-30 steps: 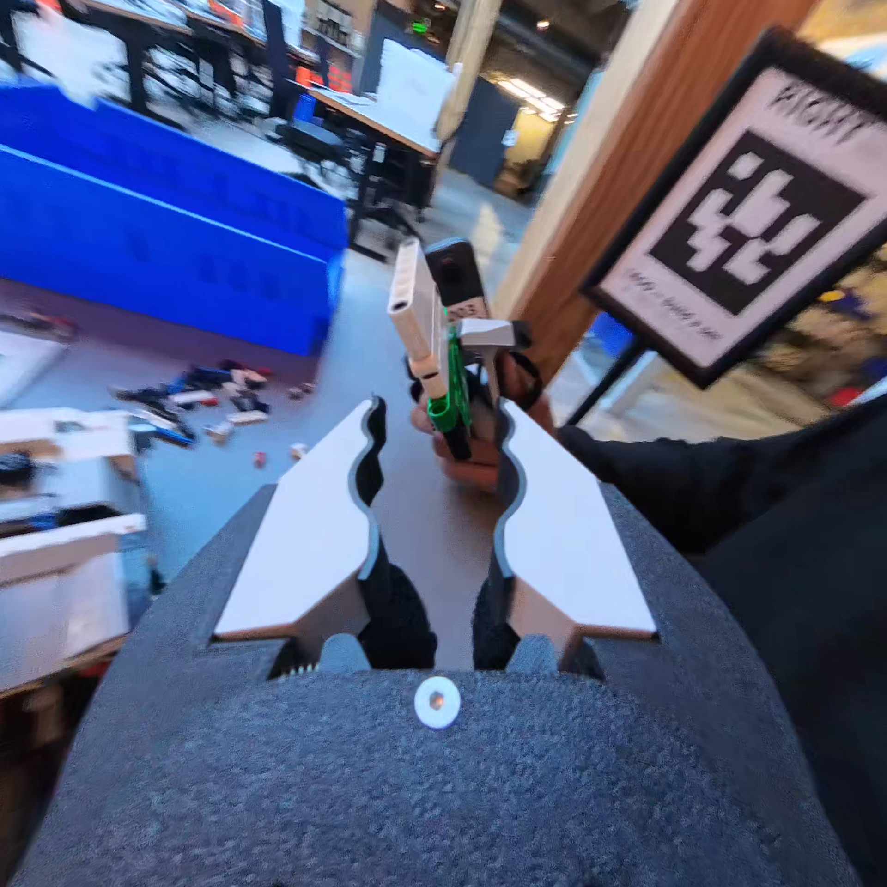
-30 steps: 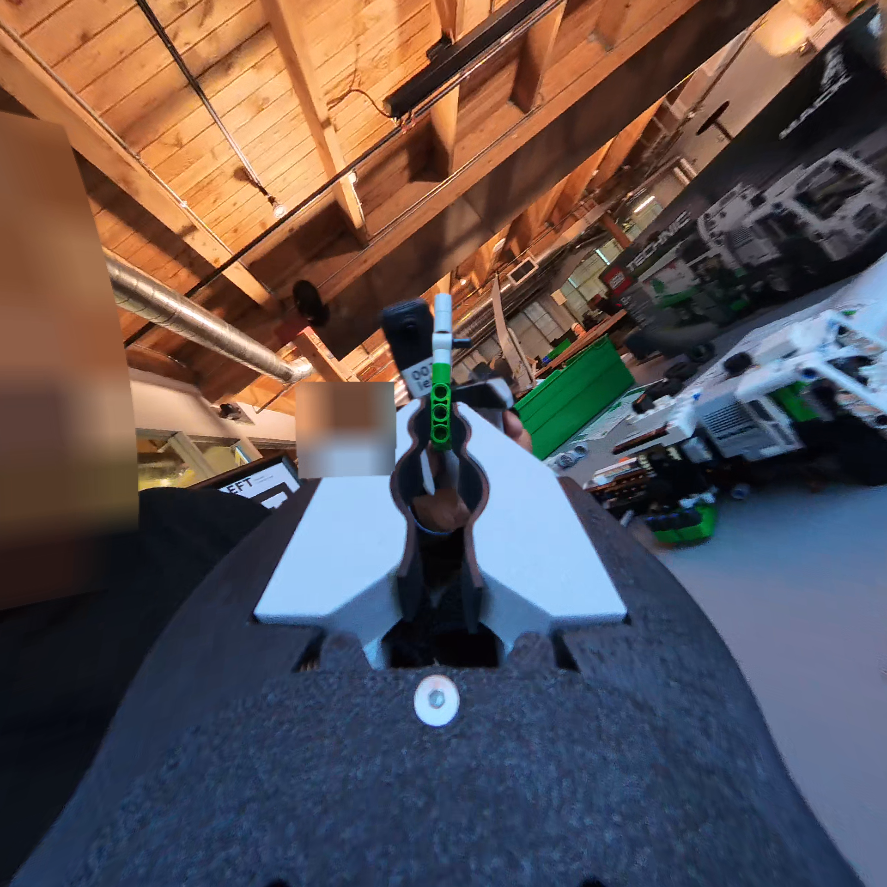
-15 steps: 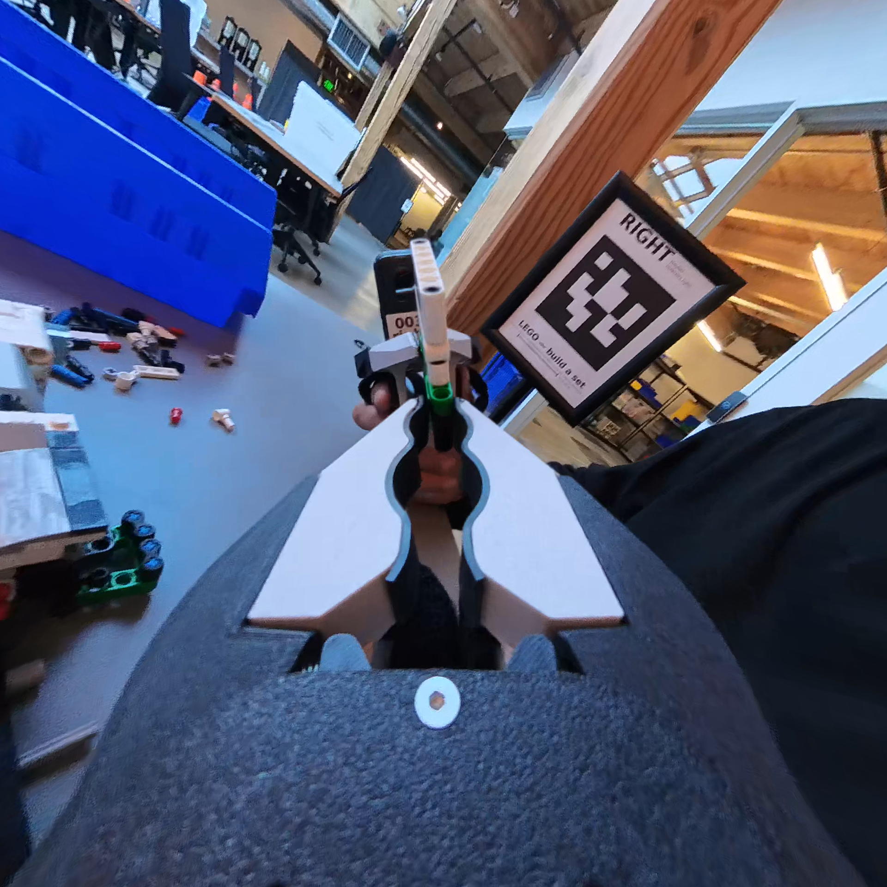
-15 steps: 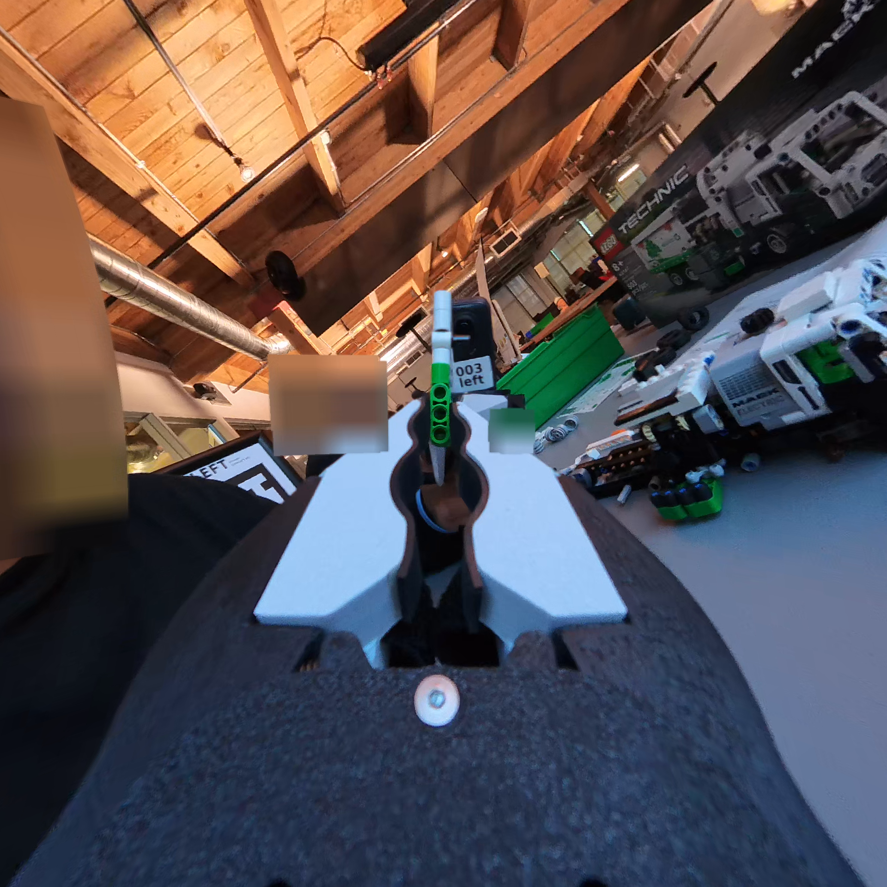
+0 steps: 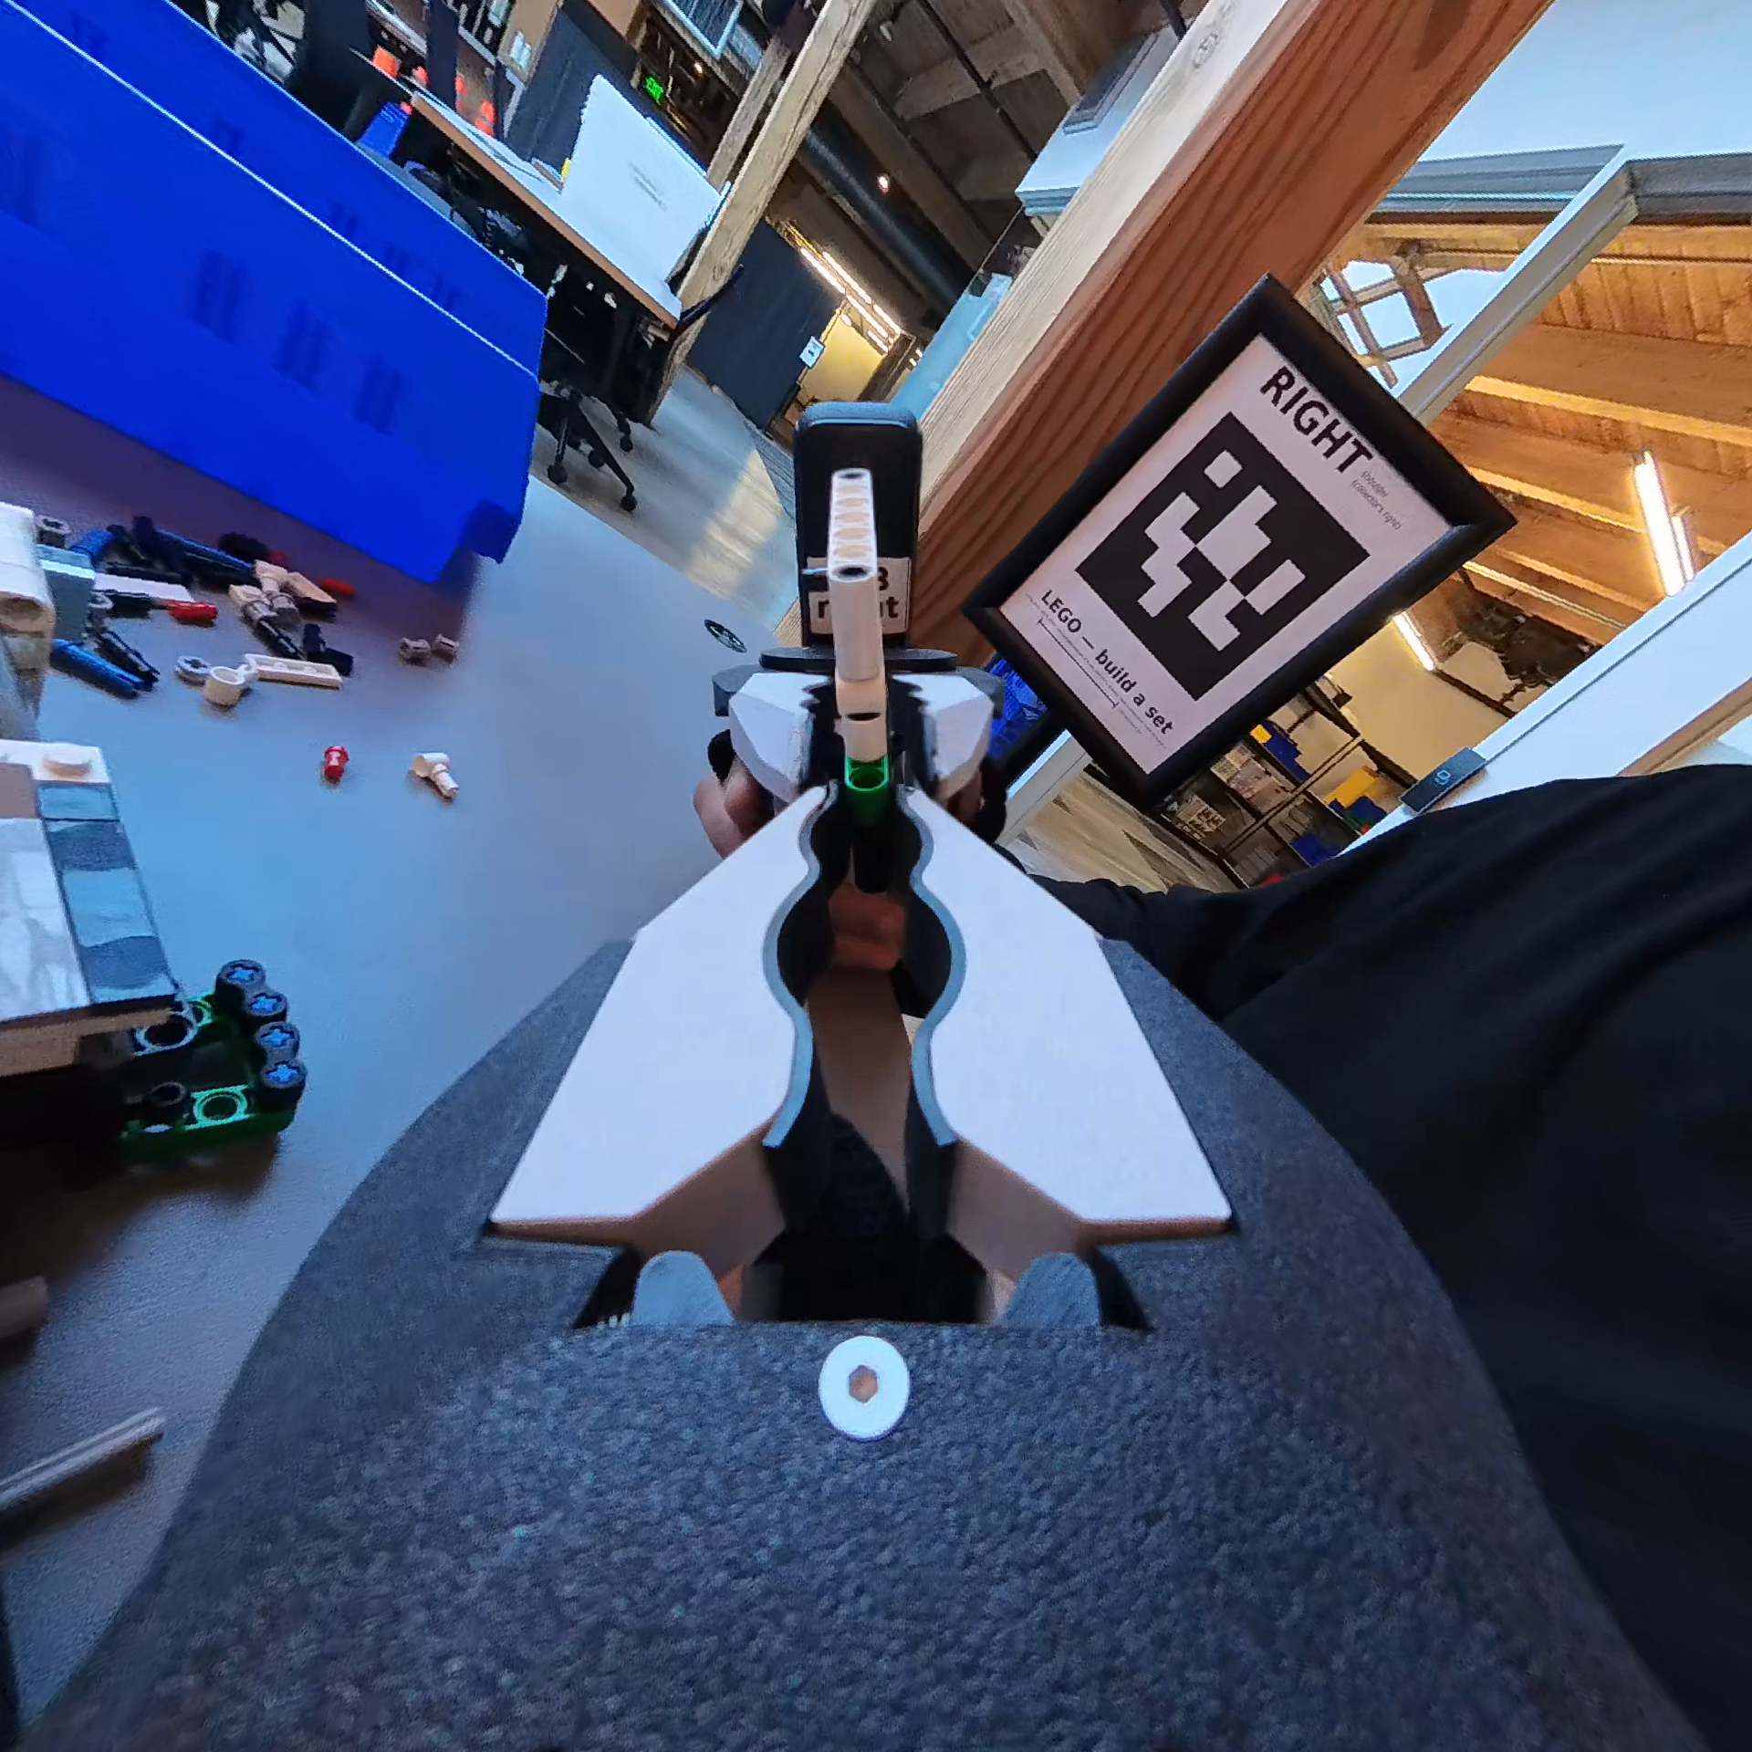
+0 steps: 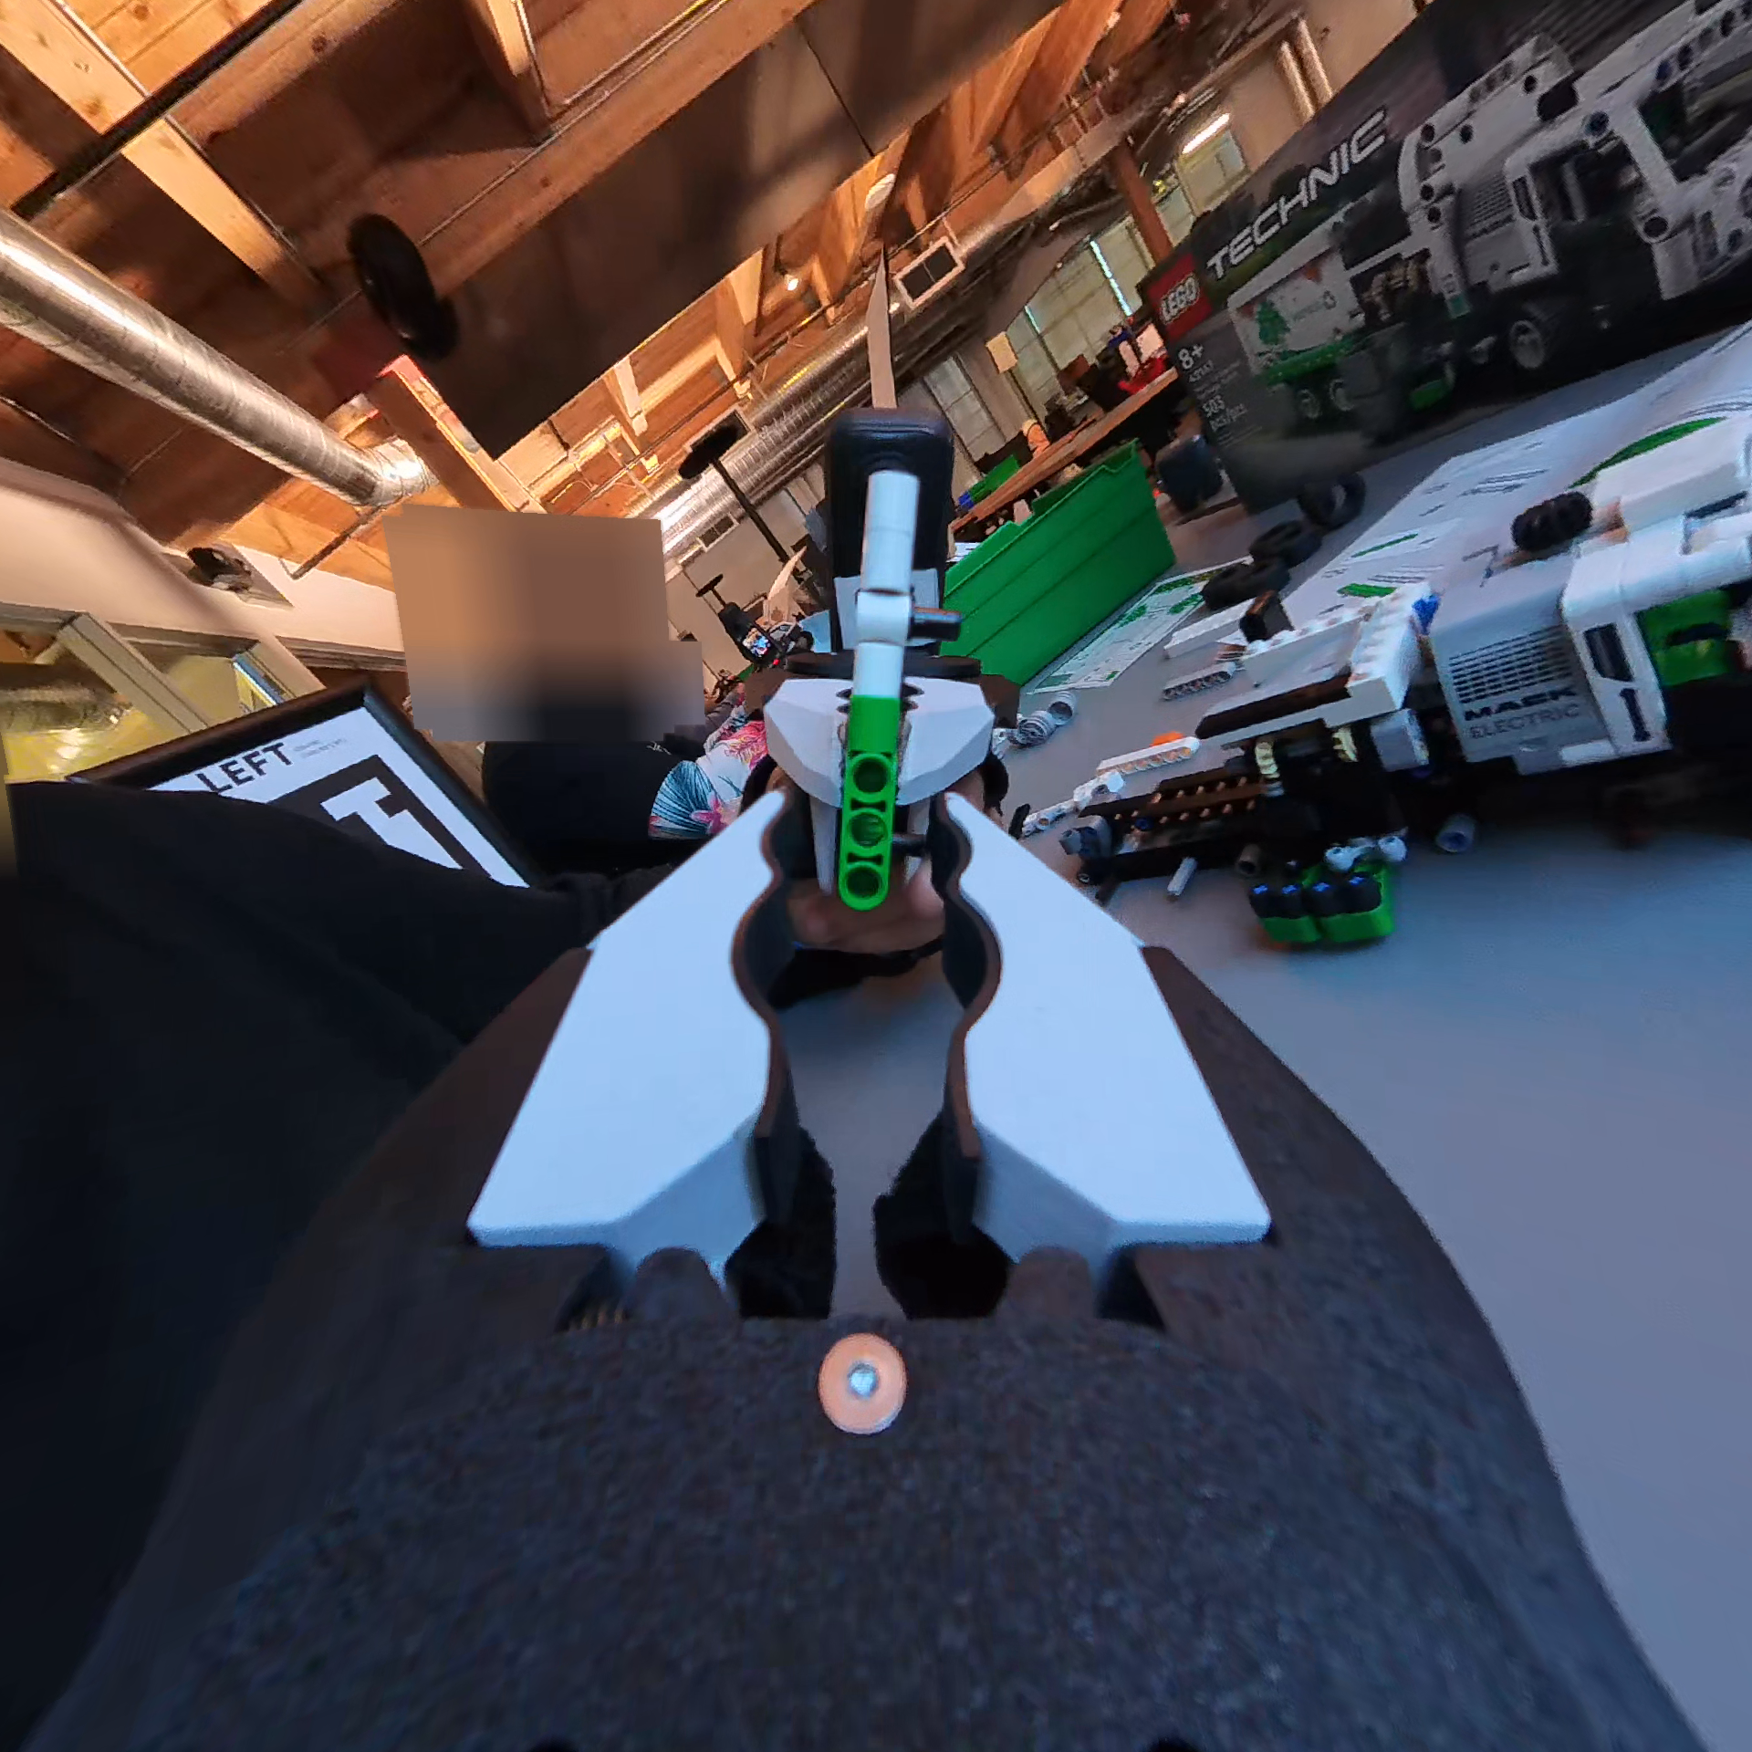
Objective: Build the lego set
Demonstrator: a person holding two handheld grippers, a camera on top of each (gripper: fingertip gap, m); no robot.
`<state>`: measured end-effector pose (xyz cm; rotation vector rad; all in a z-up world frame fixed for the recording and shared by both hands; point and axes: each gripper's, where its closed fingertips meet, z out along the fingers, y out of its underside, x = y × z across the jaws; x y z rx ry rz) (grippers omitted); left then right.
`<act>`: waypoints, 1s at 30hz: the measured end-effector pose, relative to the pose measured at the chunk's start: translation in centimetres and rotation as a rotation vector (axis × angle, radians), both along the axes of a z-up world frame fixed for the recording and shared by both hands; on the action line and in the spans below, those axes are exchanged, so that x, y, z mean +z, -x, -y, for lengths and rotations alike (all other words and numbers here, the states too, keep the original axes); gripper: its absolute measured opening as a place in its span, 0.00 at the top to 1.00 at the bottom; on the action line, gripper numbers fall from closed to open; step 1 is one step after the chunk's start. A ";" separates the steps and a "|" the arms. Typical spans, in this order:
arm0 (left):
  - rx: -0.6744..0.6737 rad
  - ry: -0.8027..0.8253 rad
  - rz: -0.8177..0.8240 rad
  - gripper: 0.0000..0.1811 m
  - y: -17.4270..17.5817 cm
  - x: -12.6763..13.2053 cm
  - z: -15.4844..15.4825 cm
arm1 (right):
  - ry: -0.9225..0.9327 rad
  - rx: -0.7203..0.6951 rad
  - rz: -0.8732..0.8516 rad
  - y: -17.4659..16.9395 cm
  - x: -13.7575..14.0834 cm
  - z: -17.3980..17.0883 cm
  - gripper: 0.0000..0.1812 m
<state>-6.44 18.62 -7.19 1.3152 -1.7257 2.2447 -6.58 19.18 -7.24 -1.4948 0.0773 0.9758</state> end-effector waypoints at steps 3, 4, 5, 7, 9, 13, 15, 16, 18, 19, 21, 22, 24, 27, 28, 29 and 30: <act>-0.013 0.011 0.002 0.97 0.2 0.2 0.1 | 0.010 -0.014 0.002 -0.3 -0.1 -0.1 0.88; -0.014 0.007 0.001 0.97 0.2 0.1 0.2 | 0.013 -0.013 0.002 -0.3 -0.2 -0.1 0.88; -0.014 0.000 0.002 0.97 0.2 0.1 0.2 | 0.013 -0.016 0.002 -0.4 -0.2 -0.1 0.87; 0.000 -0.030 0.006 0.97 0.1 -0.1 0.2 | 0.021 -0.035 0.006 -0.7 -0.3 -0.2 0.87; 0.011 -0.053 0.009 0.97 0.1 -0.2 0.2 | 0.028 -0.038 -0.002 -0.8 -0.3 -0.2 0.88; 0.027 -0.081 0.010 0.97 0.0 -0.5 0.2 | 0.031 -0.051 0.008 -0.9 -0.4 -0.2 0.89; 0.034 -0.094 0.018 0.97 -0.1 -0.5 0.2 | 0.032 -0.051 0.001 -0.9 -0.4 -0.1 0.90; 0.038 -0.101 0.023 0.97 -0.1 -0.6 0.3 | 0.034 -0.044 -0.015 -0.9 -0.4 -0.1 0.90; 0.035 -0.102 0.031 0.97 0.0 -0.6 0.5 | 0.033 -0.022 -0.046 -1.0 -0.2 0.0 0.89; 0.038 -0.100 0.032 0.97 0.0 -0.6 0.5 | 0.032 -0.019 -0.051 -1.0 -0.2 0.0 0.89; 0.039 -0.116 0.029 0.97 -0.1 -0.7 0.4 | 0.033 -0.027 -0.039 -1.0 -0.3 0.0 0.91; 0.042 -0.118 0.033 0.97 -0.1 -0.7 0.4 | 0.031 -0.029 -0.039 -1.0 -0.3 0.0 0.91; 0.039 -0.102 0.029 0.97 -0.1 -0.7 0.6 | 0.027 -0.024 -0.055 -1.1 -0.1 0.0 0.91; 0.031 -0.088 0.020 0.97 -0.1 -0.8 0.7 | 0.016 -0.025 -0.076 -1.3 0.1 0.1 0.92; 0.025 -0.068 0.012 0.97 -0.1 -0.7 0.7 | 0.012 -0.022 -0.078 -1.2 0.1 0.1 0.92; 0.023 -0.052 0.002 0.97 -0.1 -0.8 0.6 | 0.004 -0.020 -0.092 -1.3 0.3 0.1 0.92; 0.022 -0.041 -0.009 0.97 -0.2 -0.9 0.5 | -0.002 -0.026 -0.106 -1.5 0.4 0.2 0.93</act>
